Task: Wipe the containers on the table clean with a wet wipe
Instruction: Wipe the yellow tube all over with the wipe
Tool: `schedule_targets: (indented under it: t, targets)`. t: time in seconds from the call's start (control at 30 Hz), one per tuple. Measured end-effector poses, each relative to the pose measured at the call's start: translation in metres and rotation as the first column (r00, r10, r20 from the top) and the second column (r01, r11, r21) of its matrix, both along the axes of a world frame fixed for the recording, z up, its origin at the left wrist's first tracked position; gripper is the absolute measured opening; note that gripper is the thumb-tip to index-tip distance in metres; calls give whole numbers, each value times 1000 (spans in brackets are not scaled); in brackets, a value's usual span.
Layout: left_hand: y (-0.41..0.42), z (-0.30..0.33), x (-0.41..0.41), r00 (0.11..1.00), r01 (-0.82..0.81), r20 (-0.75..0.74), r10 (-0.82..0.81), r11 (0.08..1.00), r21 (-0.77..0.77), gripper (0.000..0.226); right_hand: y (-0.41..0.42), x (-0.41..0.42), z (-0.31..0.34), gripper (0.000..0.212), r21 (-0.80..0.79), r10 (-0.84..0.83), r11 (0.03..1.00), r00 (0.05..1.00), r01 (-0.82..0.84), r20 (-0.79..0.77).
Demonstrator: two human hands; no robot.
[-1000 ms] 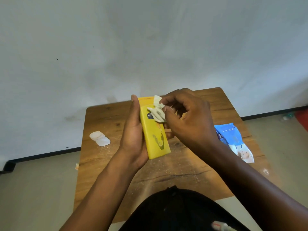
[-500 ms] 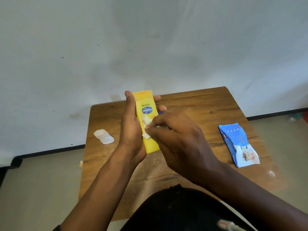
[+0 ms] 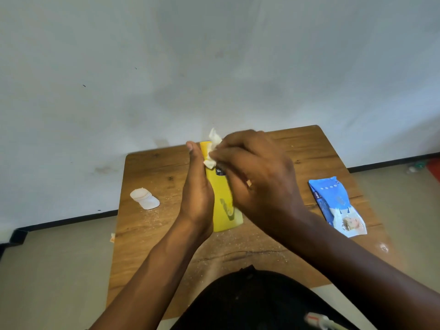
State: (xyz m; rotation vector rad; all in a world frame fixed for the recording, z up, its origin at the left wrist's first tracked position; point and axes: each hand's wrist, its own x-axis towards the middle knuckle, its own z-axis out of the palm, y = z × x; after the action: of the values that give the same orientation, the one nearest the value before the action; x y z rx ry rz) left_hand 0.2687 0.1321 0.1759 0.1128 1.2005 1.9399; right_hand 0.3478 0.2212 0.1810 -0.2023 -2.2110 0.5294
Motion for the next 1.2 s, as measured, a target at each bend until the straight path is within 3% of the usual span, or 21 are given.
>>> schedule_targets:
  t: [0.1, 0.27, 0.53, 0.73, 0.93, 1.07, 1.2]
  targets:
    - [-1, -1, 1, 1000, 1, -30, -1, 1000, -13, 67, -2, 5, -6, 20, 46, 32, 998, 999, -33, 24]
    - [0, 3, 4, 987, 38, -151, -48, 997, -67, 74, 10, 6, -3, 15, -154, -143, 979, 989, 134, -49]
    - [2, 3, 3, 887, -43, -460, -43, 983, -176, 63, -5, 1, 7, 18, -64, -70, 996, 991, 63, -118]
    - [0, 16, 5, 883, -20, -468, -37, 993, -117, 64, 4, 6, 6, 12, -212, -147, 970, 980, 118, -131]
    - [3, 15, 1, 864, -50, -504, -18, 991, -121, 69, -8, -1, 17, 11, -38, -59, 998, 981, 53, -184]
    - [-3, 26, 1, 897, 14, -439, -57, 995, -99, 73, 12, 4, 15, 14, -178, -135, 978, 977, 106, -165]
    - [0, 29, 1, 881, -40, -473, -7, 995, -90, 67, 3, 3, 21, 12, -125, -101, 989, 970, 74, -221]
